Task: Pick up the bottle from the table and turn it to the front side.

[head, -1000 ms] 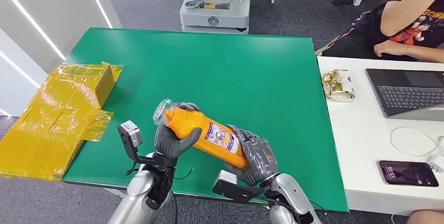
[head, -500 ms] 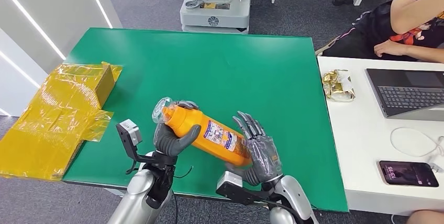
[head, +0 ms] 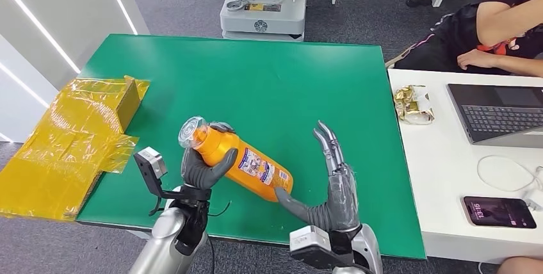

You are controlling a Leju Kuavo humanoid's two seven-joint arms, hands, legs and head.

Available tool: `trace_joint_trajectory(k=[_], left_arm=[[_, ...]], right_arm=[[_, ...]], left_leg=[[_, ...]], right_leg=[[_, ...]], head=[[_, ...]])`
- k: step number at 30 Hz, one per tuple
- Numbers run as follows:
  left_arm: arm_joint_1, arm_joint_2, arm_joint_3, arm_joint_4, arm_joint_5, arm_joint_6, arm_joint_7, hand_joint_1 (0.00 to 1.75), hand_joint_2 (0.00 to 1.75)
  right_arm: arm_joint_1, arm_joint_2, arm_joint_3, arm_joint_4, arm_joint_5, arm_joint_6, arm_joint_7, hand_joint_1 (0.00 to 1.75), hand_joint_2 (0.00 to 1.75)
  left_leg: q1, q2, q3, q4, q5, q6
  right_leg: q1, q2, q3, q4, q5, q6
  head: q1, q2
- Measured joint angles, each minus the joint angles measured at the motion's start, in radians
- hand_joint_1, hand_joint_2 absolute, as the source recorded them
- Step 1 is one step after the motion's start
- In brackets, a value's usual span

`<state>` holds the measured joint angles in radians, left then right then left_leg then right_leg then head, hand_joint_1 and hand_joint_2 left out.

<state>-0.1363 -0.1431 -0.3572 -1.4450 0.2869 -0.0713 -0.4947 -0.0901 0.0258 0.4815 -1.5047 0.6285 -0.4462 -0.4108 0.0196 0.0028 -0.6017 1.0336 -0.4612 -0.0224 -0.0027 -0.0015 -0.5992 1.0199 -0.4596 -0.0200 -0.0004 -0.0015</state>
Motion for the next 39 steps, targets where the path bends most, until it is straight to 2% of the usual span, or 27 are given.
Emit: trace_joint_trajectory(k=[7,13,18,22,31,39], left_arm=[[0.000,0.045,0.043,-0.064,-0.097,0.103,-0.035,1.75,1.75],[0.000,0.128,0.081,-0.136,-0.261,0.220,-0.039,1.75,1.75],[0.007,0.209,0.106,-0.150,-0.473,0.381,-0.010,1.75,1.75],[0.012,0.273,0.124,-0.150,-0.627,0.452,0.027,1.75,1.75],[0.005,0.374,0.126,-0.129,-0.869,0.504,0.130,1.75,1.75],[-0.083,0.442,0.073,0.015,-1.028,0.421,0.183,1.75,1.75]], right_arm=[[0.010,0.005,0.050,-0.072,-0.118,-0.067,-0.065,0.00,1.75],[0.011,0.002,0.074,-0.089,-0.168,-0.084,-0.083,0.00,1.75],[0.028,-0.004,0.084,-0.097,-0.188,-0.104,-0.106,0.00,1.75],[0.037,-0.006,0.090,-0.102,-0.189,-0.108,-0.111,0.00,1.75],[0.034,-0.013,0.107,-0.104,-0.217,-0.110,-0.122,0.00,1.75],[0.033,-0.030,0.124,-0.110,-0.235,-0.139,-0.118,0.00,1.75]], left_leg=[[0.000,0.000,0.000,0.000,0.000,0.000],[0.000,0.000,0.000,0.000,0.000,0.000],[0.000,0.000,0.000,-0.001,0.000,0.000],[0.000,0.000,0.000,-0.001,0.000,0.000],[0.000,0.001,0.001,0.000,0.000,0.000],[0.000,0.001,0.001,0.000,0.000,-0.001]], right_leg=[[0.000,0.000,0.000,0.000,0.000,0.000],[0.000,0.000,0.000,0.000,0.000,0.000],[0.000,0.000,0.000,0.001,0.000,0.000],[0.000,0.000,0.000,0.000,-0.001,-0.001],[0.000,0.000,0.000,0.000,-0.001,-0.001],[0.000,0.001,-0.001,0.000,0.000,-0.001]], head=[[0.000,0.000],[0.000,0.000],[0.000,0.000],[0.000,0.000],[0.000,0.000],[0.000,0.000]])
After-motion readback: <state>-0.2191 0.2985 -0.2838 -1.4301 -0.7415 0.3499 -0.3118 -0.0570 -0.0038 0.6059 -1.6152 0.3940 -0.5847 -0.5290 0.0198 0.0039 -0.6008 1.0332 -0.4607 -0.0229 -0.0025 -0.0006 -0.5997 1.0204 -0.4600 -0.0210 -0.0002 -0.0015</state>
